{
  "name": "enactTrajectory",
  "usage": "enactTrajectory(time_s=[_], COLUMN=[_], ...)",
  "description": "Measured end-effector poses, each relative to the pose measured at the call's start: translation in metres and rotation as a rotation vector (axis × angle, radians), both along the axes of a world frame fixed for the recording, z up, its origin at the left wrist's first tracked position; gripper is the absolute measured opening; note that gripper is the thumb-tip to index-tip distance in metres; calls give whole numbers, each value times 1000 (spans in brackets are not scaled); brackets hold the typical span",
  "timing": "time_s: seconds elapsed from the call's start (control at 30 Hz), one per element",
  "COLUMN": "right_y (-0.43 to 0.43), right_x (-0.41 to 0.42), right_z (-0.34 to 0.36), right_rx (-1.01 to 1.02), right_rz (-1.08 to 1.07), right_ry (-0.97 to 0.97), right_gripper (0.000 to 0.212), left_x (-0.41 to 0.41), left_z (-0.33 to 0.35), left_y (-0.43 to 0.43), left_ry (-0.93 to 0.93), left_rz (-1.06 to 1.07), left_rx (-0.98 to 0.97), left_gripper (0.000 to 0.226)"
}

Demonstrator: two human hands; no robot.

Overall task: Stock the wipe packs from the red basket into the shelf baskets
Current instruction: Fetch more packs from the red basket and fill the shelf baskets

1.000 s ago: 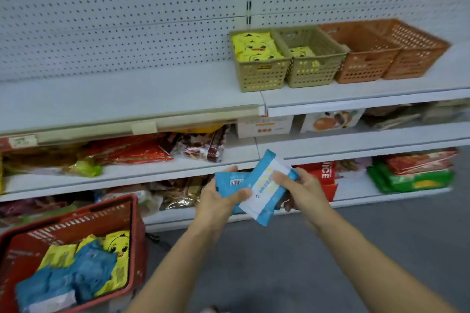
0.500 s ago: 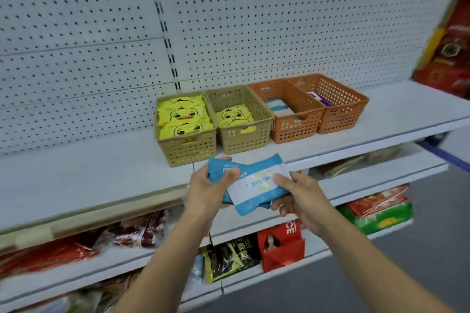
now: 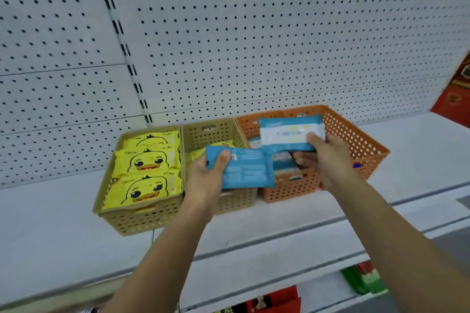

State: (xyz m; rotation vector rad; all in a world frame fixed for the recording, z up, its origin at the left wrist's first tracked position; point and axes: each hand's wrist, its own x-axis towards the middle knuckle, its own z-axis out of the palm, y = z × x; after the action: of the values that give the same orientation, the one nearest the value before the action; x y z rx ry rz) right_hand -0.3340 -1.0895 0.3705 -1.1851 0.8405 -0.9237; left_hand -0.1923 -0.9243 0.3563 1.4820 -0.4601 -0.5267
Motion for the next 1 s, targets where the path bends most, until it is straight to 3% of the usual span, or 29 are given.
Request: enactTrajectory(time_s=[0.1, 0.23, 0.43, 0.5, 0.6, 0.67, 0.73, 0.8, 0.9, 1.0], right_y=[-49, -89, -109, -113, -115, -113, -110, -105, -106, -115], right_x=[27, 64, 95, 95, 90, 87, 85, 84, 82, 82], right_z=[-6, -28, -55, -58, -51, -42, -33, -26, -22, -17], right_rx=[-27, 37, 245, 223, -333, -741, -960, -980, -688, -489], right_rz=[-33, 167, 252, 266, 398, 437, 516, 688, 707, 596], right_ry=[162, 461, 603, 723, 1156, 1247, 1028, 707, 263, 129], right_gripper=[22, 18, 16, 21, 41, 62, 85, 89, 45, 14], left_x=[16, 33, 40, 41, 45, 46, 45, 43, 40, 39], left_z=[0, 0, -3, -5, -8, -8, -5, 1, 7, 7], left_y=[-14, -37, -71, -79, -89, -96, -104, -111, -117, -119], left_ry=[12, 86, 150, 173, 196, 211, 261, 333, 445, 547], left_rz=[106, 184, 253, 274, 295, 284, 257, 216, 150, 44], left_rx=[17, 22, -4, 0, 5, -4, -34, -67, -94, -144], left_gripper=[11, 14, 17, 18, 18, 18, 22, 25, 23, 37])
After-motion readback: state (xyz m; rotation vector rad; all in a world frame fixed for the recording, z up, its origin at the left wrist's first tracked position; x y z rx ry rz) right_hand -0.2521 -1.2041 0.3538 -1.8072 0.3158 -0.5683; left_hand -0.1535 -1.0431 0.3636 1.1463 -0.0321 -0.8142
